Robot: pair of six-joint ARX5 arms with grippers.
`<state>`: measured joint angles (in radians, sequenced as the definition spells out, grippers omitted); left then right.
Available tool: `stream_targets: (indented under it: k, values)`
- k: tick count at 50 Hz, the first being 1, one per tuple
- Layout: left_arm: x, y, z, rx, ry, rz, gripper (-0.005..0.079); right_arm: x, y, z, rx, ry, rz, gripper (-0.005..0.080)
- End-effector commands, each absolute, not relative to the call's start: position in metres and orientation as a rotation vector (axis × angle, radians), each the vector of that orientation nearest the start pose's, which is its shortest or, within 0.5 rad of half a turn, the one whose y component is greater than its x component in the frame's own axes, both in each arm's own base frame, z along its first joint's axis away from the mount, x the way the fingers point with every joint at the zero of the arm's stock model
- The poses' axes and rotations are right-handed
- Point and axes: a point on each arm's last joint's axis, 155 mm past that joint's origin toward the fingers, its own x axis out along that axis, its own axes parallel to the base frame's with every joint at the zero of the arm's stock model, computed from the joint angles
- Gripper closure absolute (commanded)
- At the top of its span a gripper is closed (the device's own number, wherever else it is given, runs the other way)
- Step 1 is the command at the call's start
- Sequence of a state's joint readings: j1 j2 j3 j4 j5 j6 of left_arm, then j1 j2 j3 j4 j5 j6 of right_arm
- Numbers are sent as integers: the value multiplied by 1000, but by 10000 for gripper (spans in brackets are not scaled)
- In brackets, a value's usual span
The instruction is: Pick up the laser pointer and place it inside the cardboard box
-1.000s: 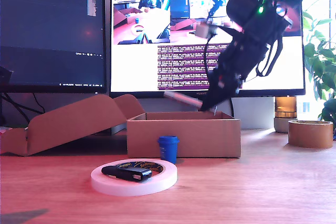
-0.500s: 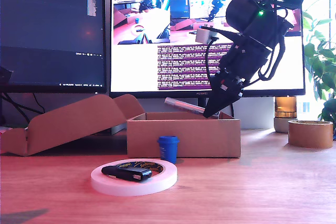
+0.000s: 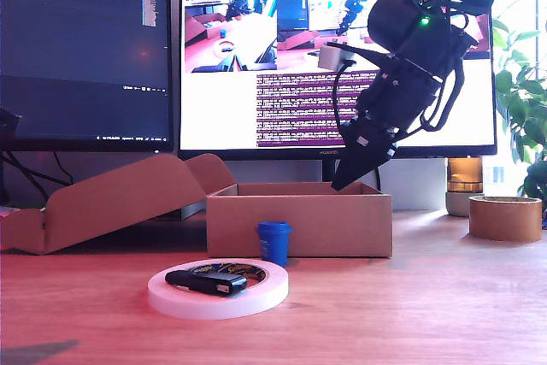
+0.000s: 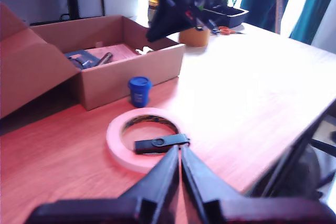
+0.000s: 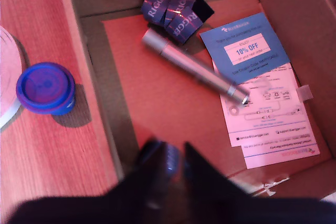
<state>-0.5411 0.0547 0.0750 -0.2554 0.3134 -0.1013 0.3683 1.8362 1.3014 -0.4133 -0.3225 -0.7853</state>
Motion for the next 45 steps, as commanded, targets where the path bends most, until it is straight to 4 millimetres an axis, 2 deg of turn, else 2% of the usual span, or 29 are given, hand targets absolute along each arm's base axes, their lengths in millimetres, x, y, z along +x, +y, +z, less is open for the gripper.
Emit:
stream_targets:
  k: [1,9,23,33,45]
  values:
    - [176,-169,124,-61,281,-825,764,415,225,83,-683,695,975,762]
    - [184,-163,130,-60,249,-771,764,414,232,89,-498,750,929,762]
    - [187,-161,131,-59,241,-753,764,422,227,98,-223,842,775,762]
    - [189,-159,131,-57,240,-740,764,433,207,137,-196,777,623,762]
    - [190,-158,131,-57,240,-731,764,424,179,195,-204,679,486,762]
